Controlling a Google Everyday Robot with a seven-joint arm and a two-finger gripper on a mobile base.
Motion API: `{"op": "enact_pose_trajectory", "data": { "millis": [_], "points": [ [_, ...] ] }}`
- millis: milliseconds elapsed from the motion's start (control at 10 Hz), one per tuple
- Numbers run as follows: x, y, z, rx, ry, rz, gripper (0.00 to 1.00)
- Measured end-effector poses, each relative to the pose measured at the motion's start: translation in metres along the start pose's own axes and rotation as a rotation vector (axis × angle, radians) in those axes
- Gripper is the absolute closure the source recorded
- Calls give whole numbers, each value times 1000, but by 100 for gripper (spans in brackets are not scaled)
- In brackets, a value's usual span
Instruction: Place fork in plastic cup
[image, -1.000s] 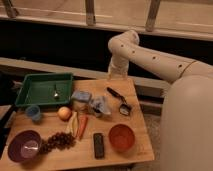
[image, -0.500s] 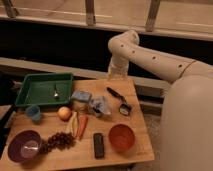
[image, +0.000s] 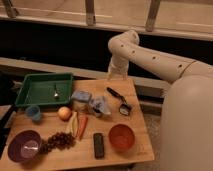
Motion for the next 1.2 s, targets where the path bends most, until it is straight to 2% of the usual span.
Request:
{"op": "enact_pose_trajectory", "data": {
  "millis": [600,800,1100,1200],
  "points": [
    [-5,8,2,-6,-14,-21,39],
    [-14,41,7,-26,-32,-63,39],
    [-25,72,9,-49,-55,-108,39],
    [-29,91,9,-65,-66,-132,39]
  ]
}}
